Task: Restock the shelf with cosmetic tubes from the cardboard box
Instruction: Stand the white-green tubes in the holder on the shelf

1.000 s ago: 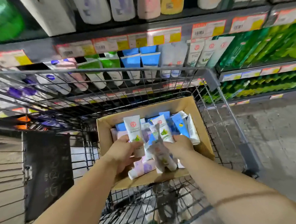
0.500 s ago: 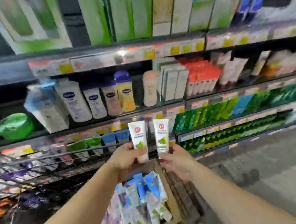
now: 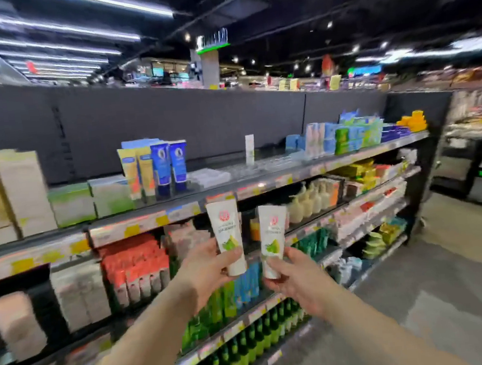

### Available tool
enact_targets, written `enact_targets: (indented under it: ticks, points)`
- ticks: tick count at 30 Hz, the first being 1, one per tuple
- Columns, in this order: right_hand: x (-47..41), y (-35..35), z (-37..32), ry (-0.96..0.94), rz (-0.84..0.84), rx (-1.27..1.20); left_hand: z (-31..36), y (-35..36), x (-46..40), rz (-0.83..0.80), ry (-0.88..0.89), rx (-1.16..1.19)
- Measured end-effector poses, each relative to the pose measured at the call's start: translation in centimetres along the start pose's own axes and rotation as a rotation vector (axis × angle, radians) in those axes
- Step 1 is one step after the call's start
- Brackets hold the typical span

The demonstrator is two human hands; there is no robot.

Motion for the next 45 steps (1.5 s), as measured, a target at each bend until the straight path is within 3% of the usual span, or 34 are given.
enact_targets:
  ticks: [4, 9, 24, 27, 35, 45]
  points:
    - [0.1, -9.7, -6.4, -0.097, 0.081, 0.069, -0.3, 8.0, -5.4, 0.019, 0.027, 0.016]
    - [-3.2, -15.1, -10.0, -0.153, 0.135, 0.197, -0.2, 11.5, -11.1, 0.053, 0.066, -0.024]
    - [-26.9, -17.1, -22.4, -0.248, 0.061, 0.393, 2.4, 6.5, -33.5, 0.177, 0.202, -0.287]
    - [-29.2, -17.4, -24.4, -0.303, 0.103, 0.484, 2.6, 6.2, -34.7, 0.190, 0.204, -0.317]
    - [-43.3, -16.8, -30.7, -0.410, 0.033, 0.736, 1.5, 5.2, -41.9, 0.426, 0.203, -0.448]
    - [-52.7, -14.9, -29.8, -0.383, -0.175, 0.839, -0.3, 5.8, -46.0, 0.644, 0.211, -0.420]
Point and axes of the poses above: each hand's wrist, its own x-axis away from the middle knuckle, its own y-axis out of the palm, z = x × y, the point moved 4 cm from there along -x, towards the middle knuckle, and after that the axes turned 11 degrees about y, right-handed, at the moved point
